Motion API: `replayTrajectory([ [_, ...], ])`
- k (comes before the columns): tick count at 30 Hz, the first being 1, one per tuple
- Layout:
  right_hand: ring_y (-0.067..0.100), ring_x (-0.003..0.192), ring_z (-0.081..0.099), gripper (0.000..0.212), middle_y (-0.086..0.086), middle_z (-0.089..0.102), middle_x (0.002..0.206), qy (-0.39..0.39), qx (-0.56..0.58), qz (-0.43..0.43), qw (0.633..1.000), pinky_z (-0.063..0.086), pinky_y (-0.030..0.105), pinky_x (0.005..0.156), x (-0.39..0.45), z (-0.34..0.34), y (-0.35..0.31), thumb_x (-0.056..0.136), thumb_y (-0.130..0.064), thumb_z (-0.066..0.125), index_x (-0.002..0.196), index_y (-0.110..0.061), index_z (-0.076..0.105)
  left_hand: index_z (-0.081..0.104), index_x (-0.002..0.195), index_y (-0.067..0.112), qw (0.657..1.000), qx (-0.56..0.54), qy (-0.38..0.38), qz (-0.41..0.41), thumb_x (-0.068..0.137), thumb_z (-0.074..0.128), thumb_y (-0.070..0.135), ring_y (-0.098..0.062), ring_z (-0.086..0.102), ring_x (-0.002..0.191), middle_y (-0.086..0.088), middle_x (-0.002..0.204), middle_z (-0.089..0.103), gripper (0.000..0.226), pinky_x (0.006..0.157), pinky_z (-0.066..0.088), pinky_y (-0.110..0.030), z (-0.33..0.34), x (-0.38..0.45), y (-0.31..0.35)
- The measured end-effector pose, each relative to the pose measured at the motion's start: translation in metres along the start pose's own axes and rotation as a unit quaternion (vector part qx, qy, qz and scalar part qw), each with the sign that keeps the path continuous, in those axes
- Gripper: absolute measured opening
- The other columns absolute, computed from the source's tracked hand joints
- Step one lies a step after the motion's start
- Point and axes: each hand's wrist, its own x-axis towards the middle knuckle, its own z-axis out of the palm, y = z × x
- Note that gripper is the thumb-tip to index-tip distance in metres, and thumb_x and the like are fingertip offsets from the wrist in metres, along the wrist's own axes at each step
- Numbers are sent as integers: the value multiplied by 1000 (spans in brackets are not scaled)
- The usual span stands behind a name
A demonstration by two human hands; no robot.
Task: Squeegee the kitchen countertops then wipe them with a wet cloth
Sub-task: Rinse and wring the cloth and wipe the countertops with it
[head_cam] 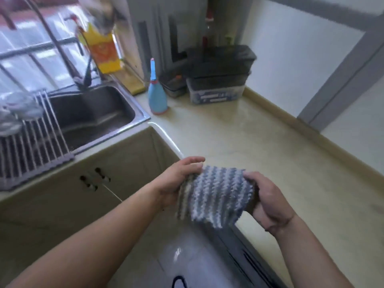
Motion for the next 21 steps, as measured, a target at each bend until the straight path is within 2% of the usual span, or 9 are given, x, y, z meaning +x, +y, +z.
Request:
replayTrajectory([
  [2,38,107,64,48,26,64,118,-54,45,0,998,57,48,82,23,40,-8,81,-15,61,124,5,54,54,128,17,997,-75,15,22,73,71,21,-27,63,103,-14,119,62,57,94,49,-42,-27,-8,21],
  [4,42,108,63,75,29,59,124,-82,18,-28,996,58,48,79,48,71,-9,68,-2,75,137,-12,44,54,128,15,995,-54,47,69,68,75,10,-28,62,106,-13,124,57,64,101,46,-45,-55,-14,35],
  [6,40,103,66,106,26,64,118,-97,-20,-49,994,59,43,74,72,92,-9,50,5,82,138,-36,39,59,124,16,989,33,82,120,58,83,4,-29,61,113,-13,125,57,71,105,43,-47,-84,-18,47],
  [7,38,103,66,111,23,66,116,-119,-42,-56,990,59,41,75,83,102,-9,45,7,85,137,-36,42,62,120,19,981,96,94,140,54,87,8,-28,60,114,-10,124,60,72,105,44,-46,-97,-19,52],
  [10,27,107,66,97,8,68,120,-173,-197,-76,962,55,35,89,119,125,-6,46,5,86,130,-31,55,68,112,30,911,351,154,154,59,84,21,-6,62,105,9,110,67,56,98,47,-26,-132,-19,67],
  [14,11,101,65,54,-12,67,104,-145,-522,-175,822,41,5,85,179,163,1,62,-1,79,97,-39,65,71,100,28,772,567,240,156,71,62,24,-11,58,92,8,94,65,31,85,49,-32,-167,-16,85],
  [17,11,108,51,24,-13,54,106,-157,-681,-239,674,37,15,92,225,207,4,62,-32,65,83,-43,64,69,97,27,698,649,258,161,70,56,31,-15,54,91,8,89,66,30,83,47,-33,-210,-10,112],
  [19,4,111,46,25,-14,49,110,-237,-693,-228,642,39,20,94,255,240,4,60,-41,65,83,-33,61,67,95,26,736,612,249,148,66,52,30,-12,57,81,5,82,66,33,76,49,-30,-235,-10,140],
  [21,-5,90,56,30,-10,62,97,-328,-601,-124,719,45,17,82,276,279,8,69,-28,74,93,-21,57,66,96,27,798,545,218,139,69,56,25,-3,57,71,8,76,64,29,69,48,-23,-261,-9,168],
])
